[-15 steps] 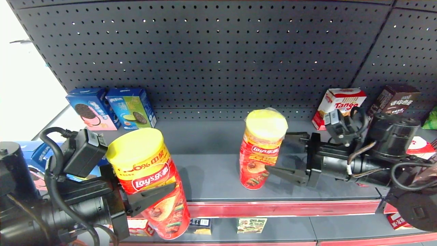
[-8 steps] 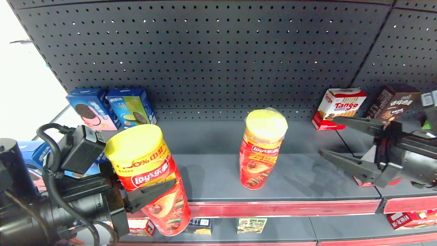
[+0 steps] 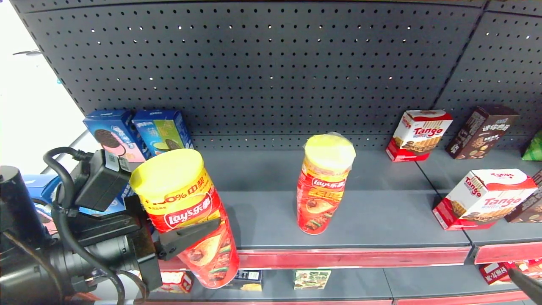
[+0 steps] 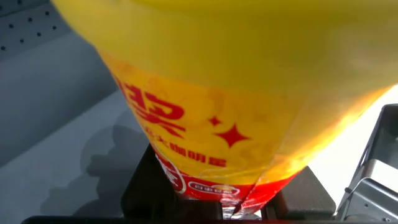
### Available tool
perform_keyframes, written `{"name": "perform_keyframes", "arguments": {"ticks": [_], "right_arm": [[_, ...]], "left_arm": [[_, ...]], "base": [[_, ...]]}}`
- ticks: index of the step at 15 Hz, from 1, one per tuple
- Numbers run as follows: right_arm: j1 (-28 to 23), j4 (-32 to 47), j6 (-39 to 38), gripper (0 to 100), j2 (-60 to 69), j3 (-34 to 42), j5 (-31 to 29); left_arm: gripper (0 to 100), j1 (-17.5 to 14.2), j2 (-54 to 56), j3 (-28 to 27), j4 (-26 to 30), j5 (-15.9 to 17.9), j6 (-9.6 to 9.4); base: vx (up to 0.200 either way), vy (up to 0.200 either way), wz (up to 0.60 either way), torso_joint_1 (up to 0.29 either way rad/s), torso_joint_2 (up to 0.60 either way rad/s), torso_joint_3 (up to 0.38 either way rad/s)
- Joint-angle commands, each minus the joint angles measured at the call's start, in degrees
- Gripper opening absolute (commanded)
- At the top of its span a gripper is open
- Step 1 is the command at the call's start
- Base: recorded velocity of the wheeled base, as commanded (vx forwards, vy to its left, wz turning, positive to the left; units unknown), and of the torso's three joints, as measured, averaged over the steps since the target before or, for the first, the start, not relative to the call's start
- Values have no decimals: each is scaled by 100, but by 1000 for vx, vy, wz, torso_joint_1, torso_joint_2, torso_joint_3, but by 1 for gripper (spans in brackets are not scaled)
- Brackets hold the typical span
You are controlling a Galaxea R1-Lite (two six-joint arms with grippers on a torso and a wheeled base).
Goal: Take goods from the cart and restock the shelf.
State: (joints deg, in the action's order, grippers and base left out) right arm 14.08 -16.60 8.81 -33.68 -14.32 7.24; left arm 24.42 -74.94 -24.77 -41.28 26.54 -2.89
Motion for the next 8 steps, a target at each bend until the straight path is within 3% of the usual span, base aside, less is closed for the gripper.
{"name": "perform_keyframes", "arguments": {"ticks": [1,3,6,8], "right_arm": [[-459,1977,-126,100,2261,536,-909],[-819,2337,-336,100,2858,835,-997],[-810,1739,-670,100,2841,1292,-1418],[-802,1467,-785,100,2841,1371,-1366]], "left_arm": [[0,10,-47,-160,6,0,-1],[0,10,-100,-195,6,0,-1],[0,19,-127,-168,6,-8,-1],[0,19,-118,-133,6,-8,-1]], "base": [[0,0,0,0,0,0],[0,0,0,0,0,0],[0,0,0,0,0,0],[0,0,0,0,0,0]]}}
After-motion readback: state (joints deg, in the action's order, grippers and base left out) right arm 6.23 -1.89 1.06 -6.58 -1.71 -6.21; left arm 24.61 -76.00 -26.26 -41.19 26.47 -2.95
